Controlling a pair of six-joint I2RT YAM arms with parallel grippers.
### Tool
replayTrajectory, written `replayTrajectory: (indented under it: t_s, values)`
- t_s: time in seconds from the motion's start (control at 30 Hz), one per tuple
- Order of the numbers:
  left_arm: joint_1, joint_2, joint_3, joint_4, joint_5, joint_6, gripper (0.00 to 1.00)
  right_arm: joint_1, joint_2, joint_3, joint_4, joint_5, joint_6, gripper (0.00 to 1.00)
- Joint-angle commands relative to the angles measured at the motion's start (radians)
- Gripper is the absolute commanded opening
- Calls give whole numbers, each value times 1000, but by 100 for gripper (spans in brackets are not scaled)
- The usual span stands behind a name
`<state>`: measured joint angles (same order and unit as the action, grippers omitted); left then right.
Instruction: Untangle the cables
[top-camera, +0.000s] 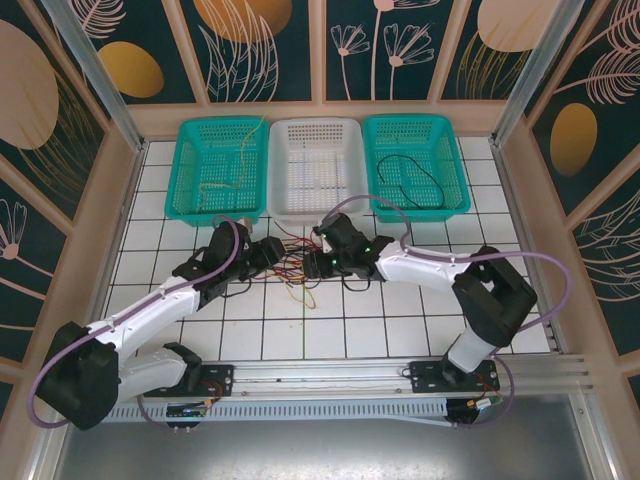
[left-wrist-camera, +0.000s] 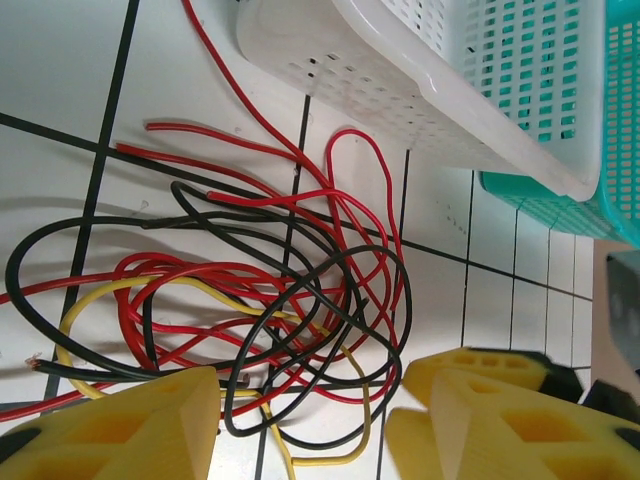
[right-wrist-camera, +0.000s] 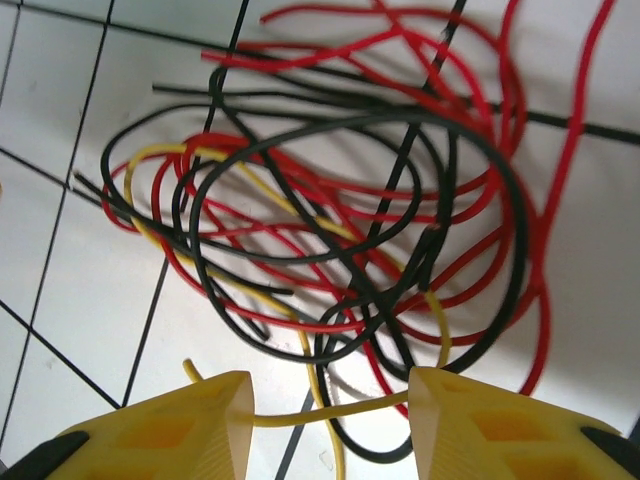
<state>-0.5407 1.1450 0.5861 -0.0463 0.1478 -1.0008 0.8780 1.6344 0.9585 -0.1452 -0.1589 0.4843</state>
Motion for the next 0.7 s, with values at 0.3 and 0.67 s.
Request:
replayTrajectory:
  t_s: [0.3, 0.67]
  values:
    - [30, -19, -4, 40, 16, -14, 58, 18, 74, 113, -104, 105, -53, 27]
    - [30, 15, -14, 77, 47, -16, 57, 7, 89, 137, -159, 158, -84, 35]
